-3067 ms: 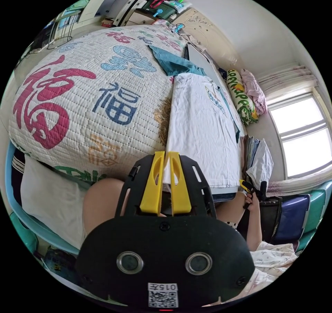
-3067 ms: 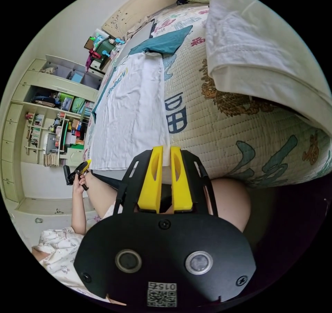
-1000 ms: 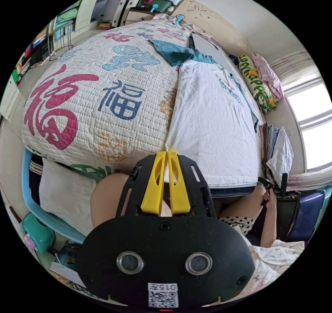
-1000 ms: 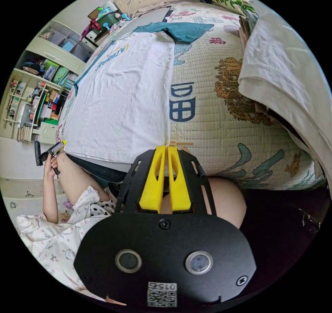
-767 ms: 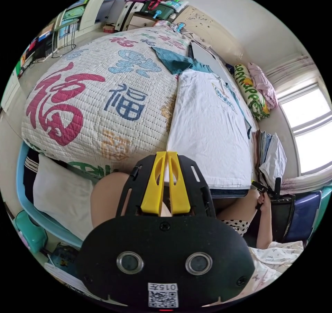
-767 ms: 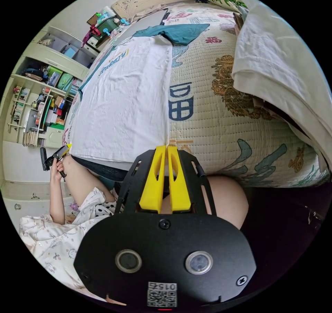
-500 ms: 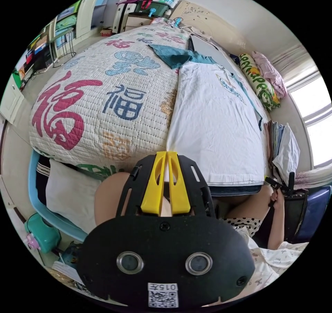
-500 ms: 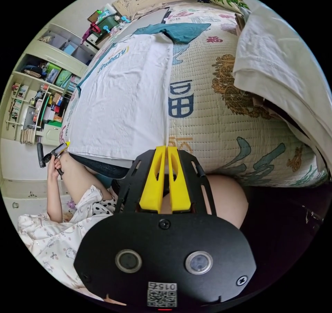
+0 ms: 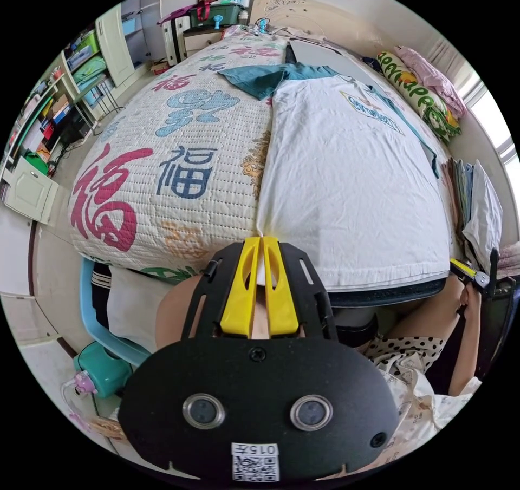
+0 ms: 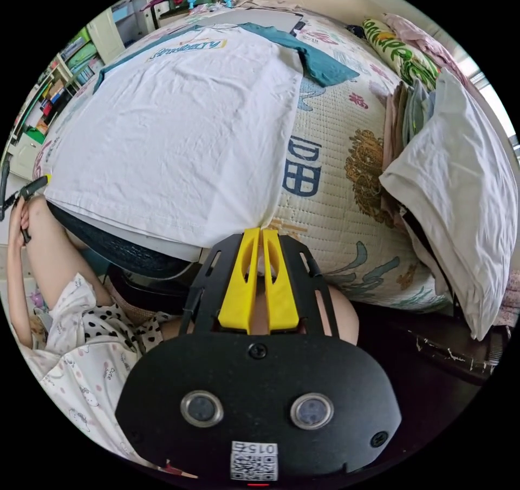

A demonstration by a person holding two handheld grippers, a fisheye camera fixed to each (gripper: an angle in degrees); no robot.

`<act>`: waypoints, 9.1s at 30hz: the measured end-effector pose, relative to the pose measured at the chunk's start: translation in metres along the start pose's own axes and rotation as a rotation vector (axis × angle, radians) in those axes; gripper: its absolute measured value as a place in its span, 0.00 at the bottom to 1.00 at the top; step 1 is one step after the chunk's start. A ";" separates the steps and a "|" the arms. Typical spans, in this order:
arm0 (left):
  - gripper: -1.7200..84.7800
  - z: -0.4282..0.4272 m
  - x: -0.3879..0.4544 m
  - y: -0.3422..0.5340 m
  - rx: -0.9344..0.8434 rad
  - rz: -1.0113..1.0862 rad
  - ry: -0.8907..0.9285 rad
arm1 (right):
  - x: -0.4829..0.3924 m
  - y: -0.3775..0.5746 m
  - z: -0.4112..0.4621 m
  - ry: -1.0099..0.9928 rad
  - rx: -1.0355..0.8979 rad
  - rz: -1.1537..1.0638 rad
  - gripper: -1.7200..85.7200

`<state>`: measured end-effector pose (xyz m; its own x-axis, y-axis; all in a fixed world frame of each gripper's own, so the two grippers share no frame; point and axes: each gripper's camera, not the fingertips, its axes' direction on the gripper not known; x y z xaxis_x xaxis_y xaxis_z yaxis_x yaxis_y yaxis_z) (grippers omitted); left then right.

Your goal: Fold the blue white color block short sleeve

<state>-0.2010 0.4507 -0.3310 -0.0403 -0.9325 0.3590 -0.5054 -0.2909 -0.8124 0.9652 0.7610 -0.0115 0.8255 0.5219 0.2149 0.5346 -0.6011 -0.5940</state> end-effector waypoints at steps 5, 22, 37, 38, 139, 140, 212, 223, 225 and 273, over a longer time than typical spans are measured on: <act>0.01 -0.004 -0.011 0.006 0.014 -0.025 0.048 | 0.051 0.003 0.002 -0.289 -0.001 0.136 0.02; 0.01 -0.033 -0.057 0.041 0.155 -0.103 0.214 | 0.120 0.026 0.005 -0.621 0.072 0.288 0.02; 0.01 -0.023 -0.042 0.028 0.022 -0.050 0.104 | 0.068 0.000 0.001 -0.268 0.011 0.103 0.02; 0.01 -0.023 -0.039 0.028 0.017 -0.043 0.082 | 0.057 -0.002 0.000 -0.200 0.010 0.073 0.02; 0.03 -0.132 0.901 -0.554 -0.211 0.765 0.125 | 0.260 -0.362 0.080 -0.634 0.317 0.343 0.02; 0.03 -0.138 0.894 -0.556 -0.207 0.766 0.160 | 0.262 -0.360 0.079 -0.649 0.333 0.342 0.02; 0.09 -0.114 0.473 -0.226 0.182 0.508 0.413 | 0.230 -0.432 0.108 -0.991 0.337 0.148 0.06; 0.05 -0.099 0.480 -0.222 0.147 0.508 0.356 | 0.213 -0.430 0.098 -0.859 0.378 0.112 0.06; 0.04 -0.098 0.478 -0.222 0.149 0.502 0.367 | 0.218 -0.430 0.099 -0.872 0.371 0.122 0.05; 0.02 -0.064 0.322 -0.268 0.189 0.115 0.408 | 0.048 -0.310 0.029 -0.395 0.326 -0.534 0.05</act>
<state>-0.1340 0.2423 0.0318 -0.4418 -0.8113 0.3828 -0.3136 -0.2601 -0.9132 0.8340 0.9893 0.1604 0.3086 0.9087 0.2809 0.7137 -0.0260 -0.7000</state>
